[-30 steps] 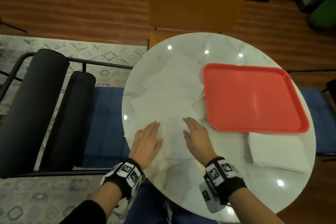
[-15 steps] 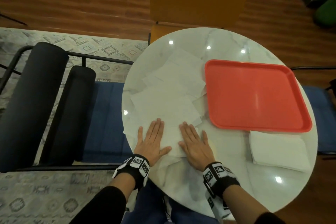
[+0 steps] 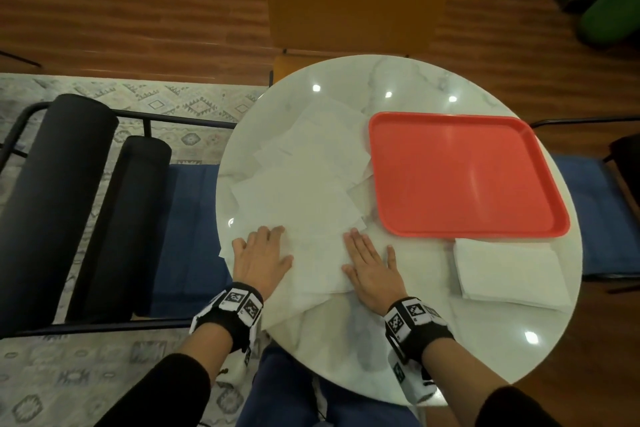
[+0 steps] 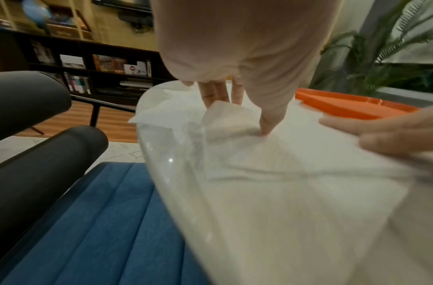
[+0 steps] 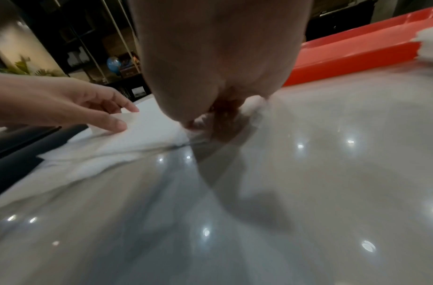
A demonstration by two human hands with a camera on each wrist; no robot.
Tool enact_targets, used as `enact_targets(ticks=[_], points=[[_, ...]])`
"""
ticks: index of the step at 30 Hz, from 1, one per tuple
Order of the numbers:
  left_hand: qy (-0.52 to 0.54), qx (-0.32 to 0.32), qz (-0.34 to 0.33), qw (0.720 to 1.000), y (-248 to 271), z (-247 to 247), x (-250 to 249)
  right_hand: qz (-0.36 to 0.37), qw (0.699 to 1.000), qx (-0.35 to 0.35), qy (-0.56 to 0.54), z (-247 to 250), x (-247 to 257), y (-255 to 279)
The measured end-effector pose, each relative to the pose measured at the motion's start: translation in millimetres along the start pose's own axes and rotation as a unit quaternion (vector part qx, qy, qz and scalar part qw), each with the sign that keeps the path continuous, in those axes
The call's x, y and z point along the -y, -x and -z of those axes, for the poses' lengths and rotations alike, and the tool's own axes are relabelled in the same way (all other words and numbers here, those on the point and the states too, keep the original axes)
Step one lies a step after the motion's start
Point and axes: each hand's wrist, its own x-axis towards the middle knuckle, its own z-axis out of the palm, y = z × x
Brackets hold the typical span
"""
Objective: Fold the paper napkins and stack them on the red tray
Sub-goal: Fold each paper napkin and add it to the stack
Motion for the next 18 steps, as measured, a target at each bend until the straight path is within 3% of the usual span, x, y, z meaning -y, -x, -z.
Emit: enact_targets(ticks=[2, 6, 9, 11, 13, 15, 18], points=[[0.005, -0.008, 0.005, 1.0, -4.7, 12.3, -7.6, 0.002, 1.0, 0.003, 0.014, 10.4, 1.2, -0.4], [0.078, 0.018, -0.073, 0.994, -7.5, 48.1, -36.7, 0.062, 0.996, -0.057, -0.027, 45.9, 8.5, 3.7], [0.243, 0.084, -0.13, 0.958, -5.2, 82.7, -61.6, 0.07, 0.995, -0.064, -0.043, 74.3, -0.8, 9.9], [0.304, 0.079, -0.156, 0.937, -2.8, 103.6, -80.0, 0.026, 0.989, -0.084, -0.122, 89.5, -18.9, 18.3], [0.34, 0.061, -0.156, 0.926, -0.8, 119.5, -98.3, -0.004, 0.935, -0.119, -0.334, 101.1, -42.0, 35.2], [0.388, 0.044, -0.144, 0.909, -0.1, 126.9, -115.0, -0.019, 0.836, -0.152, -0.527, 107.5, -66.1, 57.0], [0.451, 0.057, -0.126, 0.882, 1.1, 122.9, -139.6, -0.053, 0.7, -0.192, -0.686, 106.5, -103.1, 85.4]])
